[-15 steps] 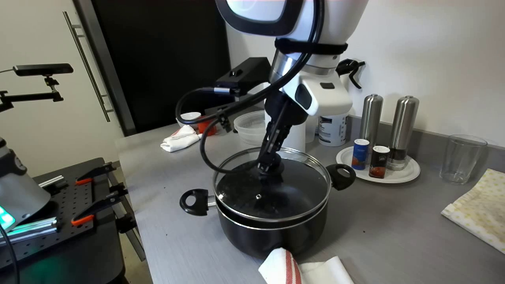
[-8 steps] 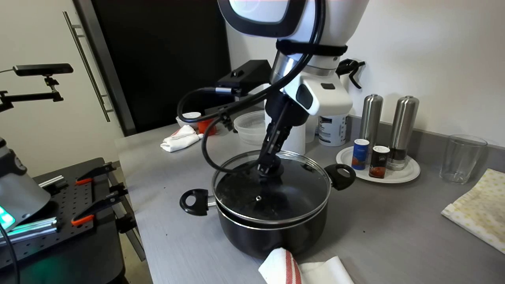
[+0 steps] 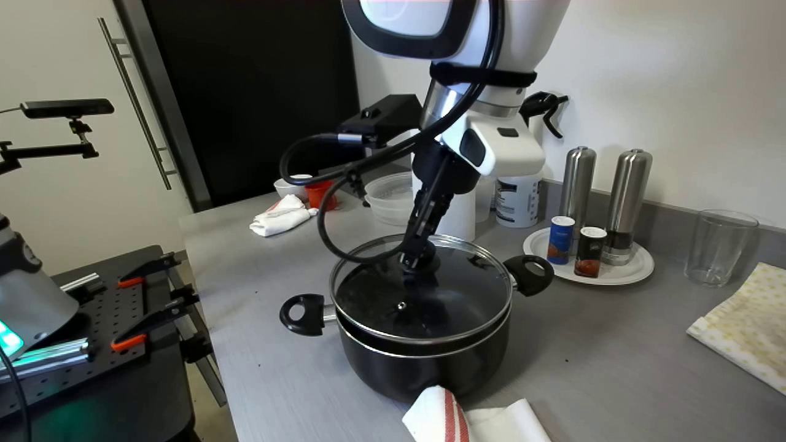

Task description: Put the glass lid on the black pot.

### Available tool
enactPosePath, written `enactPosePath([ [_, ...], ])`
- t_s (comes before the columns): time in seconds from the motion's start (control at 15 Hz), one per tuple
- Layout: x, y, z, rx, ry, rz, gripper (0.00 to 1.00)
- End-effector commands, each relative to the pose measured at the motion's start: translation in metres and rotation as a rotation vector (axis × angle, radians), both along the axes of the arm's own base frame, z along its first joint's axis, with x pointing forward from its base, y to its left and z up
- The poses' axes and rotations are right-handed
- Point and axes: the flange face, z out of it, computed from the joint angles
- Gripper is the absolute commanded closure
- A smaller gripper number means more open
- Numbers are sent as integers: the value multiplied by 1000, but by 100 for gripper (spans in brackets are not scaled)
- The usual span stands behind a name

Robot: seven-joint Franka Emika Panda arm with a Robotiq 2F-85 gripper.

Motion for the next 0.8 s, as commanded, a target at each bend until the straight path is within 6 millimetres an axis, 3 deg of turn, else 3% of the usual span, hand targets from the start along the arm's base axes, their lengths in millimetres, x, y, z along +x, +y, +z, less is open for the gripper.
enactPosePath([
  [0.0,5,-2,8,-12,17,-4,74],
  [0.73,1,-10,0,-10,24,-20,74],
])
